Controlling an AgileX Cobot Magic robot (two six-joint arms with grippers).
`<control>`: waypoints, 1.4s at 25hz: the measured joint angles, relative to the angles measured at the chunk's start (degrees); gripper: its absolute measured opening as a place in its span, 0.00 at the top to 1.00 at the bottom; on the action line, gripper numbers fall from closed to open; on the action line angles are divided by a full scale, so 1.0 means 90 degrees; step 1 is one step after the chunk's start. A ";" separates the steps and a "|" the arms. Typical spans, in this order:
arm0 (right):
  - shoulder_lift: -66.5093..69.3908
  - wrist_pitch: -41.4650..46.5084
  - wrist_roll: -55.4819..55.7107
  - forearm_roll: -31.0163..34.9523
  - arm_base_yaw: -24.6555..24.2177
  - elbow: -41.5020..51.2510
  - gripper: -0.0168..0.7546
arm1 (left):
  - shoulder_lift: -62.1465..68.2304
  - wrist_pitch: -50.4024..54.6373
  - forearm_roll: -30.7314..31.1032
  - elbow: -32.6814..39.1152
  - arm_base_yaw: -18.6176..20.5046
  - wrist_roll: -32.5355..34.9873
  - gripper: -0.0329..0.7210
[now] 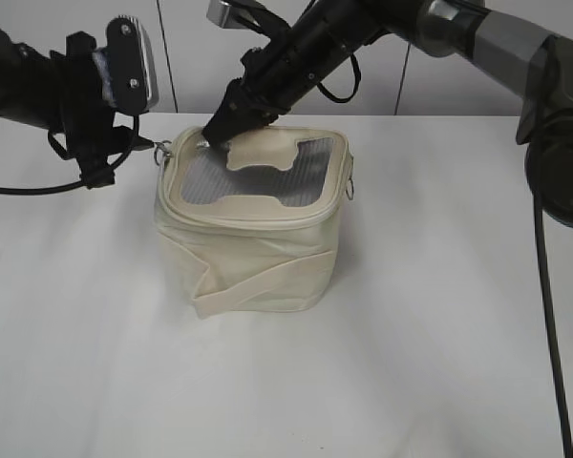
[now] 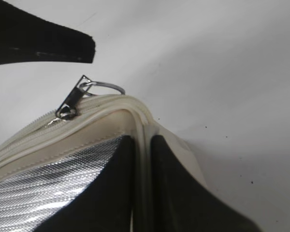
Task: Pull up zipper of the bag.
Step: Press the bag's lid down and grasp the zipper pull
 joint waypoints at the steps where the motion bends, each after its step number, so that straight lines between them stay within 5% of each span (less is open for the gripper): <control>1: 0.0000 0.0000 0.0000 0.0000 0.0000 0.0000 0.88 | 0.0084 -0.0088 0.0090 0.0000 -0.0041 0.0016 0.49; 17: 0.0000 0.0014 0.0000 0.0000 0.0000 0.0000 0.88 | 0.0479 0.0680 -0.0499 -0.0116 -0.0055 0.0118 0.56; 35: 0.0000 0.0033 0.0000 -0.0007 0.0000 0.0000 0.88 | 0.0479 0.0048 -0.0539 -0.0116 -0.0364 0.0290 0.56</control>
